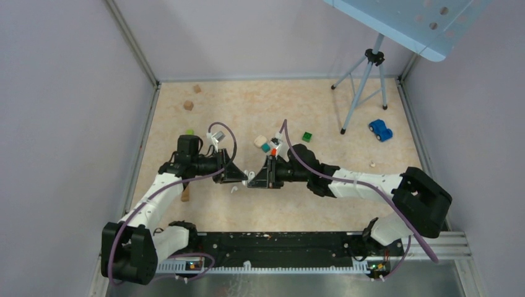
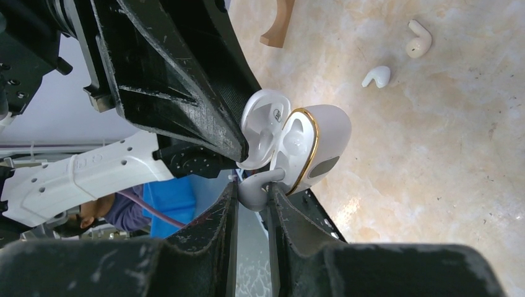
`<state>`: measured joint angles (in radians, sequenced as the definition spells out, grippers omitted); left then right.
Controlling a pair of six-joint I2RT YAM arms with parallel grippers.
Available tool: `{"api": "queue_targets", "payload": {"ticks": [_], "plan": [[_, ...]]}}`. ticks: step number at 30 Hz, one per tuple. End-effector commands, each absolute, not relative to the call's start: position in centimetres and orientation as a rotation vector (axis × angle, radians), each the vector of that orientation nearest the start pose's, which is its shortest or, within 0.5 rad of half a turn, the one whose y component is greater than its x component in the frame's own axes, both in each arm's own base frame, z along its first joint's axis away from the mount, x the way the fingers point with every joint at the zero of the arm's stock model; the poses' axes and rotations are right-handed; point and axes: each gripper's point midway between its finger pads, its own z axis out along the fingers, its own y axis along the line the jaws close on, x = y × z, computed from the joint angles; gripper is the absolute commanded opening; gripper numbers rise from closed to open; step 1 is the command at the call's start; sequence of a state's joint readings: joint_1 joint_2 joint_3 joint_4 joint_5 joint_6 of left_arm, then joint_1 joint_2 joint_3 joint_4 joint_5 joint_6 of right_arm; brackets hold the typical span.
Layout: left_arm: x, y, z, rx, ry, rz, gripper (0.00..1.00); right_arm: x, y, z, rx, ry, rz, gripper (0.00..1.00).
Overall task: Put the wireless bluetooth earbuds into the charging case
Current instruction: Insert the left earbud into the left side groove of the charging case.
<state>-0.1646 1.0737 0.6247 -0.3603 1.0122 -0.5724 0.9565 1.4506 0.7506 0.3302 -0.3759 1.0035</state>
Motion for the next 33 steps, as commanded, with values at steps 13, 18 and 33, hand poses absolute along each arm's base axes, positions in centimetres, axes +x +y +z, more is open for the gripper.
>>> {"api": "queue_targets", "payload": {"ticks": [13, 18, 33], "plan": [[19.2, -19.8, 18.4, 0.124, 2.32, -1.586, 0.07, 16.7, 38.3, 16.0, -0.203, 2.276, 1.53, 0.36], [19.4, -19.8, 18.5, 0.123, 2.322, -1.587, 0.07, 16.7, 38.2, 16.4, -0.209, 2.265, 1.534, 0.42], [19.5, -19.7, 19.0, 0.121, 2.32, -1.566, 0.08, 16.7, 35.8, 20.4, -0.244, 2.15, 1.455, 0.62]]}}
